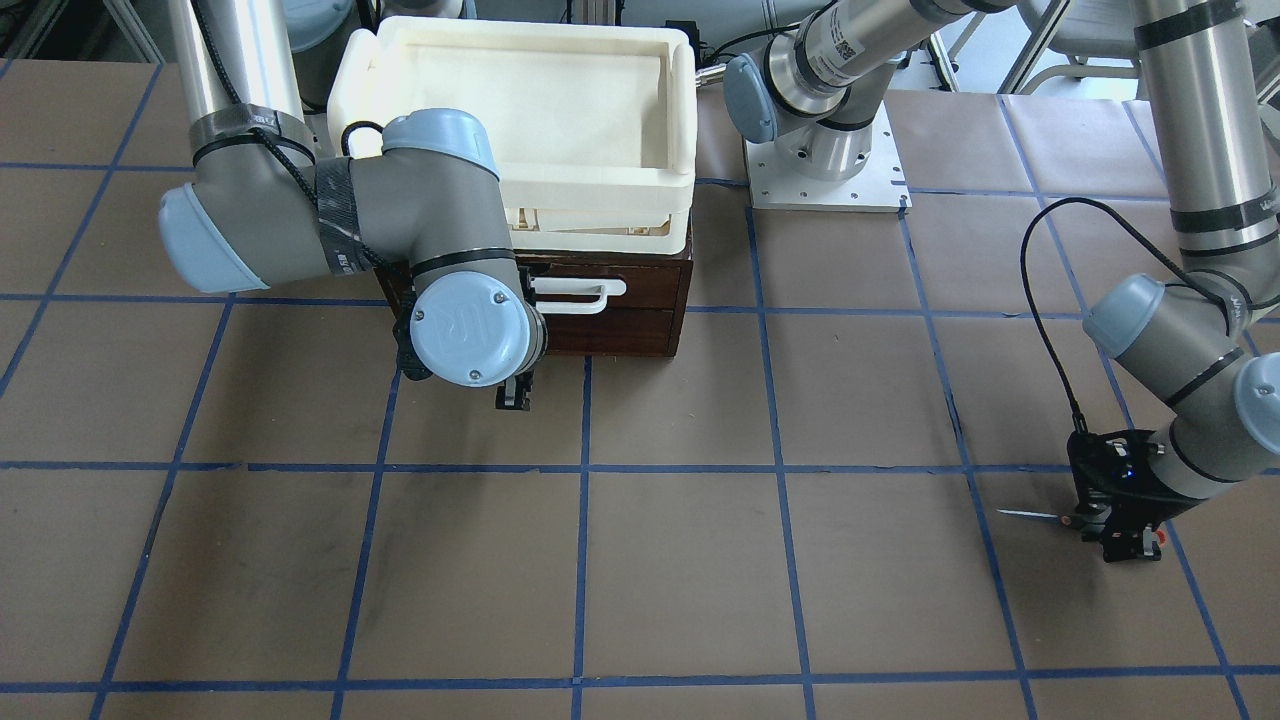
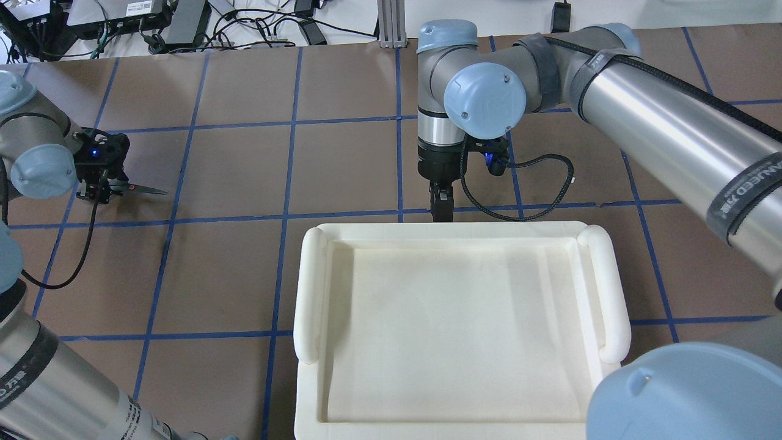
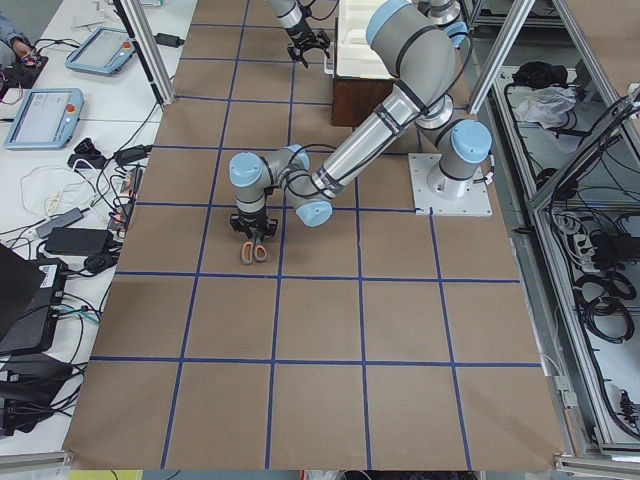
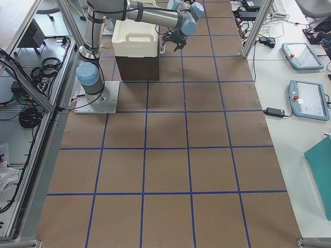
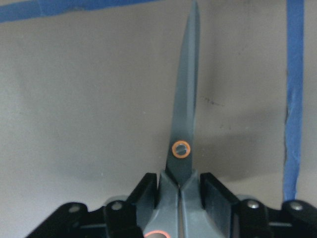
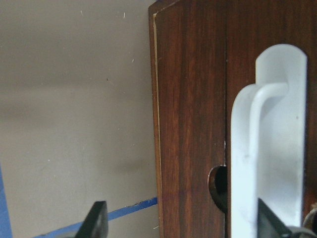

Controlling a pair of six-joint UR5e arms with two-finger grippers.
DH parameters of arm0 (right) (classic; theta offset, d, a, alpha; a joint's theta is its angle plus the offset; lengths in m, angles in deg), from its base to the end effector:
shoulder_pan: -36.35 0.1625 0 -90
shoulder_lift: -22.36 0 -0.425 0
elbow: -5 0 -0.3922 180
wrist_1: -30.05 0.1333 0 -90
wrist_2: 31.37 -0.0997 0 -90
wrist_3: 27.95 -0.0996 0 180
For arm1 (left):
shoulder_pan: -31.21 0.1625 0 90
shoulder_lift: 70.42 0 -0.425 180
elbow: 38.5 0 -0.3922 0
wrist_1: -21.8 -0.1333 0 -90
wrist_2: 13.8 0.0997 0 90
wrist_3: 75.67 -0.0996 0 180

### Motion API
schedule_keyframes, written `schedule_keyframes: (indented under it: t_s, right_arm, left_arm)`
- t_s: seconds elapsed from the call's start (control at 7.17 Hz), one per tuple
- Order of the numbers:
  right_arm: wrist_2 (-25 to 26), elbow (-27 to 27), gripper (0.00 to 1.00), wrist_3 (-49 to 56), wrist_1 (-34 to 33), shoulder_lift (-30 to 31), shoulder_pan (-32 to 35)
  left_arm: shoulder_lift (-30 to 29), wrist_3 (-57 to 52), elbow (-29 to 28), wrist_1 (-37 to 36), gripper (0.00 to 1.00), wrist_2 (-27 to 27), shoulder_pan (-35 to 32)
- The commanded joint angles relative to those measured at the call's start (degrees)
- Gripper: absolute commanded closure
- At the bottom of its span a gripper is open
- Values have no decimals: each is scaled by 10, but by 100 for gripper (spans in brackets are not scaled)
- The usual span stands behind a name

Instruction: Place scissors in drawer with both arms

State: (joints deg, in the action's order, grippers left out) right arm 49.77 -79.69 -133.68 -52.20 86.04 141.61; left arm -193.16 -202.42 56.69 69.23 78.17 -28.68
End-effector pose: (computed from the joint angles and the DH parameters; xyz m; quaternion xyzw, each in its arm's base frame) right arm 0.2999 -0.5345 0.2686 -0.6992 -0.6665 -0.1871 0.1786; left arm 0.2120 -0.6245 0.1877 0.7457 0.6648 0.0087 0.0431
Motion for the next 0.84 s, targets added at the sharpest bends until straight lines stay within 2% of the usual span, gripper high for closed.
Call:
schedule_keyframes:
  t_s: [0.0, 0.42, 0.7]
  right_arm:
    - [-5, 0, 0, 1, -3, -7, 0]
    - [-5, 1, 0, 7, -8, -9, 0]
    - [-5, 1, 0, 12, -45, -13, 0]
  left_arm:
    - [24, 2, -1, 3, 100, -1, -19]
    - [40, -7, 0, 6, 100, -3, -34]
    - [39, -14, -2, 3, 100, -3, -37]
